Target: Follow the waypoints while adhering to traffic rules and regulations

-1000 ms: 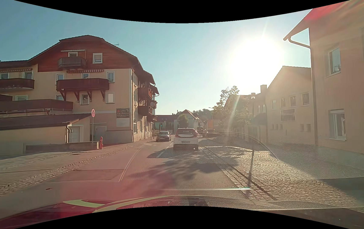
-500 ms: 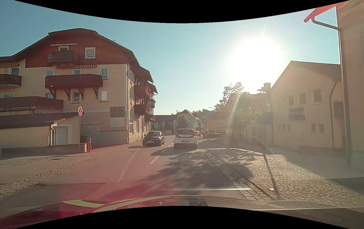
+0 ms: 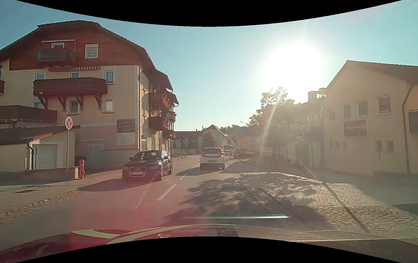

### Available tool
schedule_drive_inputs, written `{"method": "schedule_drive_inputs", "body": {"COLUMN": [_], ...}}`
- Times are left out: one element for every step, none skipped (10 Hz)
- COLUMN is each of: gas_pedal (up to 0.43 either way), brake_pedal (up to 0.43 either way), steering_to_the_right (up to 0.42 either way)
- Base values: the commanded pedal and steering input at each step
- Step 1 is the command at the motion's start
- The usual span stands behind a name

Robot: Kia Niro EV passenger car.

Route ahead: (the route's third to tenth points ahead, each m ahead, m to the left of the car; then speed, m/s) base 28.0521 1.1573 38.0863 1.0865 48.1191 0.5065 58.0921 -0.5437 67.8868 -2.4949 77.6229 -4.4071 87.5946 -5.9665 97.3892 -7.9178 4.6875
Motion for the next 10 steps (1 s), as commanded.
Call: {"method": "schedule_drive_inputs", "body": {"gas_pedal": [0.0, 0.0, 0.0, 0.0, 0.0, 0.0, 0.0, 0.0, 0.0, 0.0], "brake_pedal": [0.0, 0.0, 0.0, 0.0, 0.0, 0.0, 0.0, 0.0, 0.0, 0.0], "steering_to_the_right": [0.003, 0.003, 0.002, 0.002, 0.002, 0.0, -0.001, -0.003, -0.003, -0.003]}}
